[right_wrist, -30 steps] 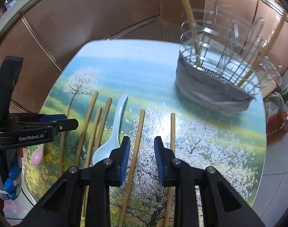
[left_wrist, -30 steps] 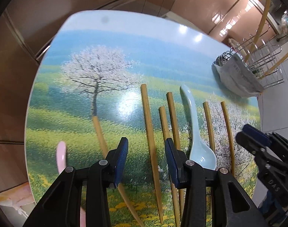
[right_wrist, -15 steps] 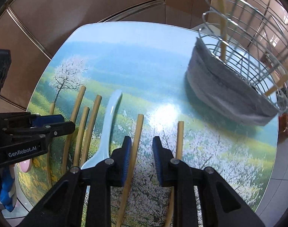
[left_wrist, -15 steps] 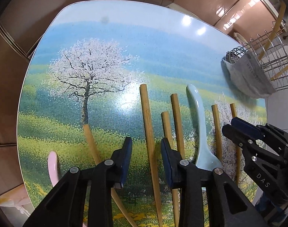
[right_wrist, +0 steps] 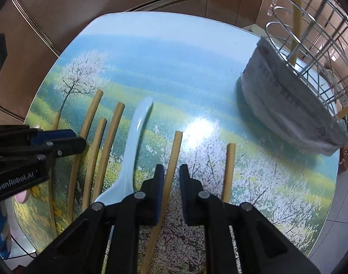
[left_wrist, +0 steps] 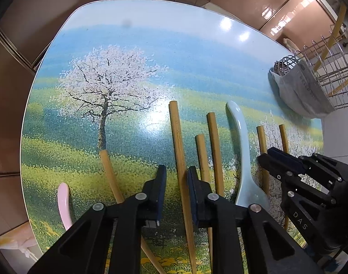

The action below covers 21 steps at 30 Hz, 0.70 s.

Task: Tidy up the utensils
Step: 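Grasp a chopstick with the left tool while the right tool grasps another, lift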

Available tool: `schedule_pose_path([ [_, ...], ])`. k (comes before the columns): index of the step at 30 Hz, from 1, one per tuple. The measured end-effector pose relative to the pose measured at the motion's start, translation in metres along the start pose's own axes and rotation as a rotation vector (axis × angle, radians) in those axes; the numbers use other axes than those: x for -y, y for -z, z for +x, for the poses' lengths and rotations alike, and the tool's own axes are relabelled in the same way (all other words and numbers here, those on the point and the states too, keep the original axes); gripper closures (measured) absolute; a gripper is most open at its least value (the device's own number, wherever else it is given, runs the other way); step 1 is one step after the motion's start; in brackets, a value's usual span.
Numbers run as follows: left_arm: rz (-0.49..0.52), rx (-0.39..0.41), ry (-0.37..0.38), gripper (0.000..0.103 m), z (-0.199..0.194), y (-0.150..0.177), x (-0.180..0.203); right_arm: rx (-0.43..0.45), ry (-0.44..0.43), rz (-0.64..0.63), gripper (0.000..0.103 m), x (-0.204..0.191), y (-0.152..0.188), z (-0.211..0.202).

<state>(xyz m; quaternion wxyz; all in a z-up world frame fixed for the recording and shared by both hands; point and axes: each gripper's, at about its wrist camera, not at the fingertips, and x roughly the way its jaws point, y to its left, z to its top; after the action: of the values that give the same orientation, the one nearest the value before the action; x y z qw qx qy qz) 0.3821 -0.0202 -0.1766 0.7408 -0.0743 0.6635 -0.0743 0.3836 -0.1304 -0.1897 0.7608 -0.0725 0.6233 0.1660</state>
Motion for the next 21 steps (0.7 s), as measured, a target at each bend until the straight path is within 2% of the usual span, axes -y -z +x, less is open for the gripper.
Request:
schedule_pose_path([
  [5,-0.007,-0.002,-0.004,0.095,0.001,0.000,-0.005,0.000,0.009,-0.010,0.095,-0.003,0.000,0.000],
  [15,-0.057,0.007,-0.011,0.096,0.001,0.002,-0.004,0.021,0.012,0.020,0.097,0.003,0.006,-0.005],
  [21,-0.062,0.059,-0.001,0.096,-0.013,0.010,-0.006,0.091,0.006,0.039,0.097,0.019,0.023,-0.031],
])
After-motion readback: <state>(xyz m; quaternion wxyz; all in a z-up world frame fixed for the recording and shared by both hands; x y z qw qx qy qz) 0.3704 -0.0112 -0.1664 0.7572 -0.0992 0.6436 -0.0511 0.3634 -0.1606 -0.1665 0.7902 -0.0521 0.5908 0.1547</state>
